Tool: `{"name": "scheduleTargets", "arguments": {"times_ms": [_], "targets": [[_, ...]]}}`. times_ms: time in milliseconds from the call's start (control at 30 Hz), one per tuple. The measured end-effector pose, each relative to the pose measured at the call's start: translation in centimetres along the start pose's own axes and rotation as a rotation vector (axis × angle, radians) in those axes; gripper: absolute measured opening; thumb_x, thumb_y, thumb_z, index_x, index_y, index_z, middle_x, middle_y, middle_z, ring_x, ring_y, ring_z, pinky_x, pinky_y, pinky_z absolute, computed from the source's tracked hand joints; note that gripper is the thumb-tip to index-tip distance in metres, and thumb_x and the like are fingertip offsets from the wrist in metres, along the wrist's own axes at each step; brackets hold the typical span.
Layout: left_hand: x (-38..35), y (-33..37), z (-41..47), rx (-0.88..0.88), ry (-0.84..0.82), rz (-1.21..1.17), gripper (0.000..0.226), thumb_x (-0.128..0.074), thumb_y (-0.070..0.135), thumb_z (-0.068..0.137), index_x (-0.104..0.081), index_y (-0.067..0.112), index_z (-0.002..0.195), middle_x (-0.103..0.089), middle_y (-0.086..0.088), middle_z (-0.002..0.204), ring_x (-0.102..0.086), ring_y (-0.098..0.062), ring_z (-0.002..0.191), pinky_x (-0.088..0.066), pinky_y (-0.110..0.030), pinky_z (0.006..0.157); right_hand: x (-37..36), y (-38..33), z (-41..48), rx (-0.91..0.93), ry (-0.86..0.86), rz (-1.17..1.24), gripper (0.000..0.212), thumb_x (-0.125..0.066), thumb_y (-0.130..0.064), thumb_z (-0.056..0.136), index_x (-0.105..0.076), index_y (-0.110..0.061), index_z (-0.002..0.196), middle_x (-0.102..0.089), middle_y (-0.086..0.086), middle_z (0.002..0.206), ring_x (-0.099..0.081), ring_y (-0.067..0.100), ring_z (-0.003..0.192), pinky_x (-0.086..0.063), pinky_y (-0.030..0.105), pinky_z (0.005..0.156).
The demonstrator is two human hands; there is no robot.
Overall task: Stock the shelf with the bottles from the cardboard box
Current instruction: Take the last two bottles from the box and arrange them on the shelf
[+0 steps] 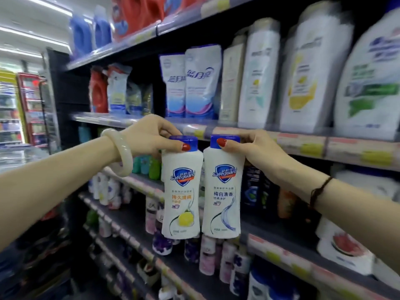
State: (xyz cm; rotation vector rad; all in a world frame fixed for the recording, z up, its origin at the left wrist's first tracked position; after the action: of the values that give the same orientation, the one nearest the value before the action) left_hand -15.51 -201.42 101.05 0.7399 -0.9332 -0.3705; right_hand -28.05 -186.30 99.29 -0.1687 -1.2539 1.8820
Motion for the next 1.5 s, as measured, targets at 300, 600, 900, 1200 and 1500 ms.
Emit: {"name": "scheduleTargets", "arguments": {"times_ms": [300,600,900,1200,1500], "targets": [[-7.4,8.2,-1.2,-0.127,-0.076,-0.047,0.015,-0.076,0.018,0.07,-0.07,0.013,0.082,-0.068,-0.013,0.081,-0.065,-0.012,0.064,-0.055,-0.028,0.055,9.4,-1.7,-8.1,-0.069,0.124,-0.064,0.007,-0.071,-0.024,0.08,-0.072,-0.018,0.076,-0.075,-0.001,0.073,-0.071,0.012,0.067,-0.055,0.025,0.063],[-16.6,15.2,-2.2,-0.2,-0.21,-0.141,0.017,-0.076,0.013,0.071,-0.065,0.017,0.084,-0.068,-0.009,0.084,-0.064,-0.015,0.069,-0.057,-0.027,0.055,18.3,-3.0,-16.7,-0.122,0.256,-0.191,0.006,-0.07,-0.021,0.081,-0.072,-0.021,0.086,-0.076,-0.002,0.08,-0.071,0.007,0.07,-0.054,0.018,0.059],[-24.5,22.7,-3.4,-0.373,-0.321,-0.216,0.018,-0.077,0.015,0.07,-0.067,0.018,0.084,-0.068,0.0,0.073,-0.064,-0.005,0.058,-0.059,-0.026,0.055,25.6,-5.4,-24.9,-0.089,0.463,-0.347,0.006,-0.066,-0.022,0.084,-0.068,-0.027,0.087,-0.073,-0.002,0.074,-0.066,0.0,0.06,-0.044,0.009,0.051],[-31.8,28.3,-6.0,-0.519,-0.376,-0.267,0.022,-0.077,0.014,0.071,-0.061,0.027,0.078,-0.07,0.001,0.083,-0.068,-0.01,0.079,-0.056,-0.02,0.075,31.9,-5.6,-31.2,-0.118,0.535,-0.504,0.008,-0.066,-0.022,0.085,-0.069,-0.027,0.079,-0.073,-0.013,0.068,-0.068,0.0,0.065,-0.051,0.015,0.055],[-34.9,30.1,-6.9,-0.569,-0.355,-0.276,0.03,-0.076,0.016,0.073,-0.065,0.015,0.101,-0.07,-0.003,0.102,-0.066,-0.014,0.095,-0.053,-0.024,0.085,34.8,-4.5,-33.8,-0.135,0.586,-0.558,0.016,-0.064,-0.023,0.086,-0.068,-0.015,0.1,-0.073,0.0,0.09,-0.07,0.003,0.076,-0.057,0.019,0.062]]}}
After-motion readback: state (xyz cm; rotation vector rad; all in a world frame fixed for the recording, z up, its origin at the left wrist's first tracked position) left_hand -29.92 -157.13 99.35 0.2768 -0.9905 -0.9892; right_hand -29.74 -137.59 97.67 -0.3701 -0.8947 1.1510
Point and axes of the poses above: each hand's wrist, its own z-axis towards the middle knuckle, its own x-axis out of the back of the hand, y = z × x, the point moved 8 cm from there along z, towards the middle knuckle
